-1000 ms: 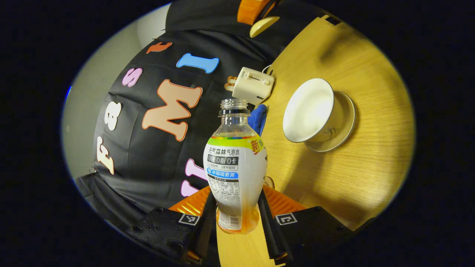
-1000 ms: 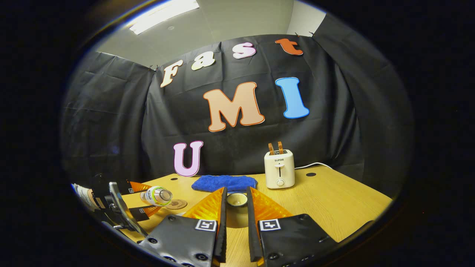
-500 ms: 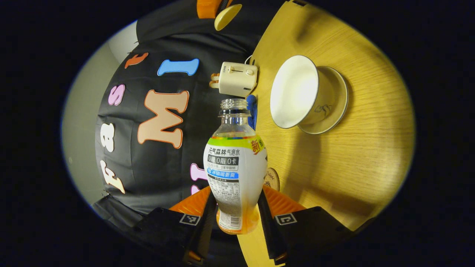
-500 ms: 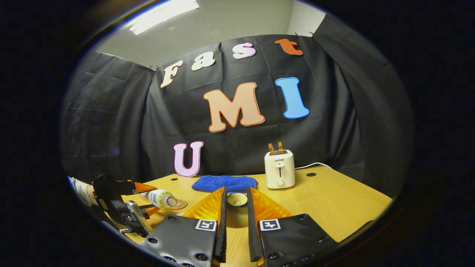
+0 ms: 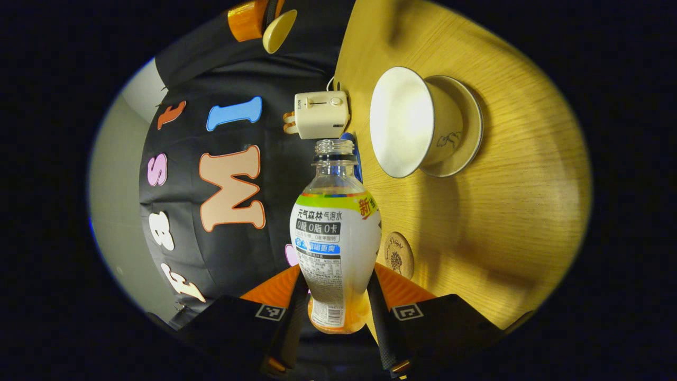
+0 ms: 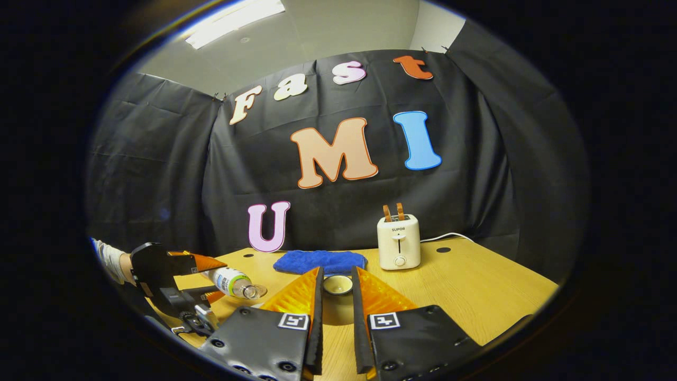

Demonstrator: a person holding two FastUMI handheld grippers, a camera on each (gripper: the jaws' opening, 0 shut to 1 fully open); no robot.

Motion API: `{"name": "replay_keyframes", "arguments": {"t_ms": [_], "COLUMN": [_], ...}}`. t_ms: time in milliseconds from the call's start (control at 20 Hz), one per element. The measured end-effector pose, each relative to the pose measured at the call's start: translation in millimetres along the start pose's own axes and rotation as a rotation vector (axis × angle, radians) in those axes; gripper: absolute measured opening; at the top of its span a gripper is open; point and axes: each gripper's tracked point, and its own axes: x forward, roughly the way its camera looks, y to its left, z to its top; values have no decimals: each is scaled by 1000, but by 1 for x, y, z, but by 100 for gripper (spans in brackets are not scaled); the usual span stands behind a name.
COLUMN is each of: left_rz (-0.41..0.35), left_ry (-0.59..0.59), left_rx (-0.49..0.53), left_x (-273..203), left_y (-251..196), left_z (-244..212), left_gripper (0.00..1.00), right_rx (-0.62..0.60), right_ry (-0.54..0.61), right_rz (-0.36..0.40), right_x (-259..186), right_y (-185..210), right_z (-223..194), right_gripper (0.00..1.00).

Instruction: Open the teacup lid with one hand, grasp the water bottle and pour water into the teacup with the other hand; after pouring, place the water bottle on the coaster and then close the teacup lid.

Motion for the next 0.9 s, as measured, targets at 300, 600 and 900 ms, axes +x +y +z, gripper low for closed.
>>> {"name": "replay_keyframes", "arguments": {"t_ms": [300,600,900], "left_rz": [-3,2,0], "left_ry": [10,16,29], "left_rx": [140,213,294], "left_x": [-3,-5,-4], "left_y": [11,17,25], "left_z": [-2,-1,-4], "left_gripper": [58,58,59], "right_rx": [3,-3,2], "right_ry": [10,-3,-3], "right_rz": [3,-1,0], "right_x": [1,0,-1], "right_y": [1,-2,-1], "right_z": [-4,1,2], "right_gripper": [29,27,28]}}
